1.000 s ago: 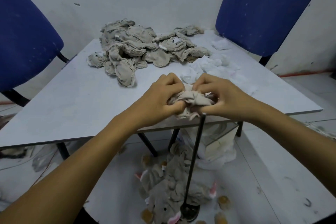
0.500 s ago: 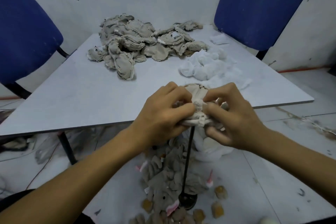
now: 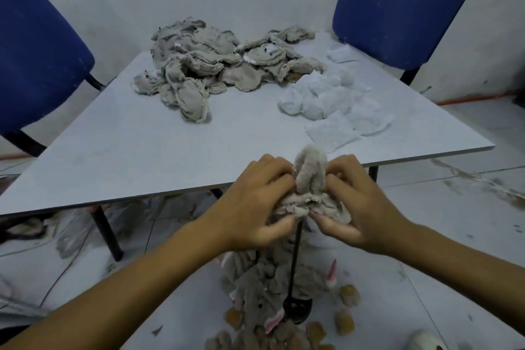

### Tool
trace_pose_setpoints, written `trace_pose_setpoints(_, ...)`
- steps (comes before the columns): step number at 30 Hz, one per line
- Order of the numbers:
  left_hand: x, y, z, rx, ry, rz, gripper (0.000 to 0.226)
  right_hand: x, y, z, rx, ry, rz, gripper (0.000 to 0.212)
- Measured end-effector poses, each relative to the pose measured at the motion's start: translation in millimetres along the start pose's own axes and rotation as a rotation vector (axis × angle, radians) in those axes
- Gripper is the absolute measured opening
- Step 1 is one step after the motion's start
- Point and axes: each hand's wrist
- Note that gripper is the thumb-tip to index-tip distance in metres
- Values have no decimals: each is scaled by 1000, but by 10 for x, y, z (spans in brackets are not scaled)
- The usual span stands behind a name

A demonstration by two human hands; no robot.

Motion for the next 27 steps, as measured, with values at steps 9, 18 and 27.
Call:
trace_pose_setpoints(9, 646, 521, 30, -582, 246, 371, 12, 832, 652, 32, 298, -301, 77, 13)
trace_pose_setpoints(18, 754, 455, -130, -815, 496, 407, 10, 1129, 351, 229, 583, -623, 0, 24)
trace_pose_setpoints(27, 674, 364, -215, -559, 595, 482, 25, 1060, 300, 261, 874, -597, -273, 18)
Point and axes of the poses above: each hand's wrist, its own x-axis towards the middle knuckle, its own y-axis out of the back of the hand, z = x × y, and after that the axes turned 6 degrees about -x, right-handed
